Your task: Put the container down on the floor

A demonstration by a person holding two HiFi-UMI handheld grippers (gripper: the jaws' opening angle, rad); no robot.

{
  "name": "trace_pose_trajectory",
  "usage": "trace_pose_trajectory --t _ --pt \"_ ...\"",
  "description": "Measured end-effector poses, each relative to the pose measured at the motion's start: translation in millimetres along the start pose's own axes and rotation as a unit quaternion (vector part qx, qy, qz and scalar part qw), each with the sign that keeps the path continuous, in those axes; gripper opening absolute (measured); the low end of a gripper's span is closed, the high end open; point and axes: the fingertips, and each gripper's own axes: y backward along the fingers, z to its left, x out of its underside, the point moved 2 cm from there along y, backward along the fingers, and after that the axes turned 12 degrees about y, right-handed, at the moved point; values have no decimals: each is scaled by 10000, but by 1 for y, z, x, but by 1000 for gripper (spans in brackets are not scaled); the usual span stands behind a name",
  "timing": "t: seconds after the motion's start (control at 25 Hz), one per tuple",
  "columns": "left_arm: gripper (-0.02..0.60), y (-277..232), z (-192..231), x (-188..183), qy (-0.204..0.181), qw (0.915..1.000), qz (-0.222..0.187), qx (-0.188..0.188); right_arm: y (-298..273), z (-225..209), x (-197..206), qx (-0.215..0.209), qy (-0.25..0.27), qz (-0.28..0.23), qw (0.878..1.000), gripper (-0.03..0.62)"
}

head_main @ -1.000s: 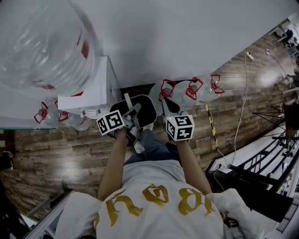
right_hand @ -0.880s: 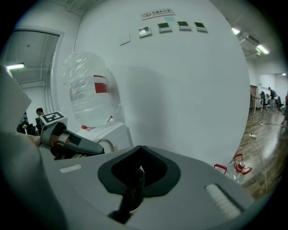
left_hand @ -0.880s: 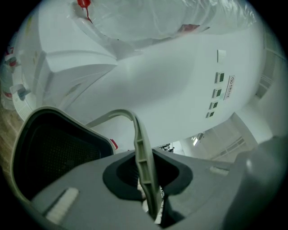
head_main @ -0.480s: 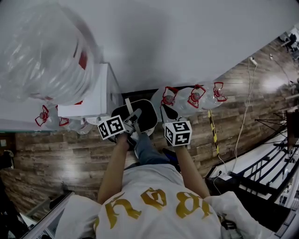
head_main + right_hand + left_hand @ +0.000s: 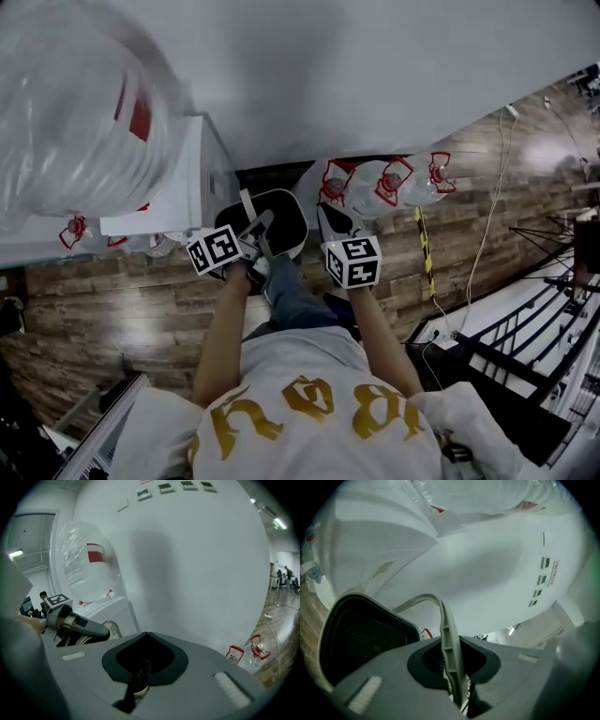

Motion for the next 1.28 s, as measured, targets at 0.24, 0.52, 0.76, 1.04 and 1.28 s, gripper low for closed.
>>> trace_pose_trajectory --t 0.24,0.52,0.76,1.04,1.28 --pt "48 -17 19 -5 -55 9998 59 -209 -25 -7 9 -139 -2 164 9998 28" --pt "46 -33 41 -10 -114 9990 142 -414 -48 -7 20 -298 13 358 9989 28" --pt "45 -44 63 -16 -49 9982 153 -577 -64 -11 33 -376 10 524 9979 28" --pt "43 -58 85 -21 -74 9966 161 -799 -85 -15 44 -509 438 715 9952 28" --pt "43 -71 108 -28 -126 9955 209 -920 -110 -6 68 -845 812 937 9887 28"
